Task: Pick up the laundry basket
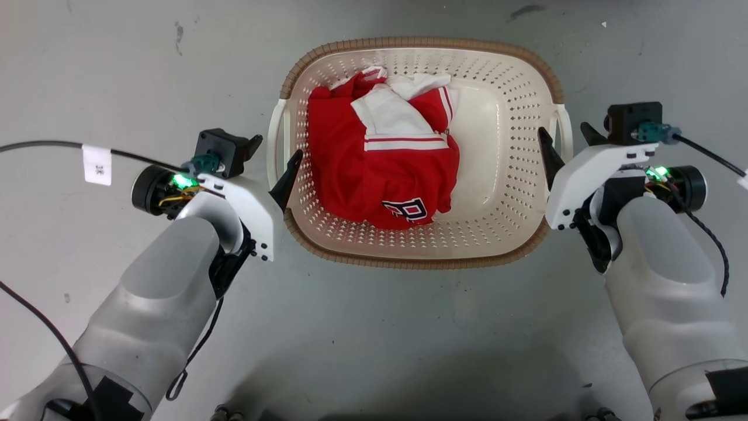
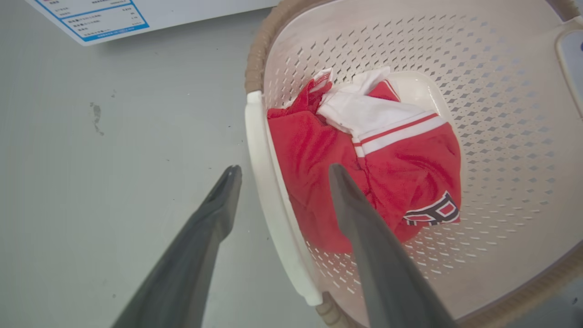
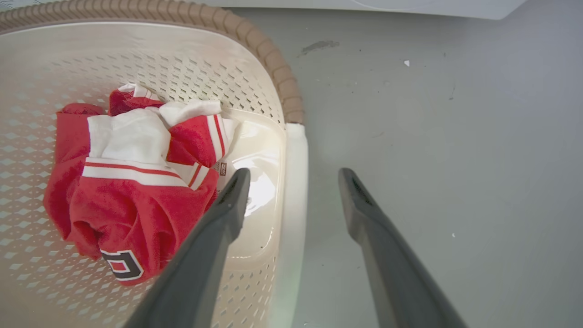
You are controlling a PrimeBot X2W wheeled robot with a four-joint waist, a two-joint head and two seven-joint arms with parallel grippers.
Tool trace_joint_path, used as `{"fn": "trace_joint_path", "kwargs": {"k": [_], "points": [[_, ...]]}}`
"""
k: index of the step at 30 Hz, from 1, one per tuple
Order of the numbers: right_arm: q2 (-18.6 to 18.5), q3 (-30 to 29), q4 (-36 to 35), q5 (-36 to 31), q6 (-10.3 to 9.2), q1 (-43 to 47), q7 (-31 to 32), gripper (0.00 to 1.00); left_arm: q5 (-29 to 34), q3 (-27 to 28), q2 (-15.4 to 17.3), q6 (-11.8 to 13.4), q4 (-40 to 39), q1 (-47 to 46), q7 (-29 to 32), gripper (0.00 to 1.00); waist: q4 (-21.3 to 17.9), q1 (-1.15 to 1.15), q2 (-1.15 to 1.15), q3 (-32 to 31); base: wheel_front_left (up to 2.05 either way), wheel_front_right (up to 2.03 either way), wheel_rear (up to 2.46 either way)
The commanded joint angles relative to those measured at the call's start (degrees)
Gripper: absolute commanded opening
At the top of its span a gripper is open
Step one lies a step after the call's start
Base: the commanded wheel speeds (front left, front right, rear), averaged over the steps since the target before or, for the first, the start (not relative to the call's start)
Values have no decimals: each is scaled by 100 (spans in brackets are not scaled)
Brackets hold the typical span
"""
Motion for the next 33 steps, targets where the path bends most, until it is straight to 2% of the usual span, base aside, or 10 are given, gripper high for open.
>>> {"fn": "trace_joint_path", "kwargs": {"k": [1,13,30,31,32,33], "points": [[1,81,199,-18,-2,-225,48,100,-218,-221,37,-10,82,-184,108,100,17,-1,0,54,0,0,0],[-1,170,1179,-88,-2,-917,618,100,-1292,-1353,134,-10,302,-739,804,100,92,-1,0,268,0,0,0],[-1,23,1546,-307,-2,-1194,751,100,-2111,-2201,55,-10,514,-1236,727,100,135,-1,0,423,0,0,0],[-1,41,1566,-266,-2,-1209,792,95,-2160,-2248,47,-10,514,-1251,741,74,145,-1,0,431,0,0,0],[-1,62,1576,-253,-2,-1226,804,27,-2212,-2283,46,-10,524,-1266,759,4,148,-1,0,441,0,0,0],[-1,96,1588,-246,-2,-1241,821,0,-2256,-2335,43,-10,514,-1276,776,0,152,-1,0,450,0,0,0]]}}
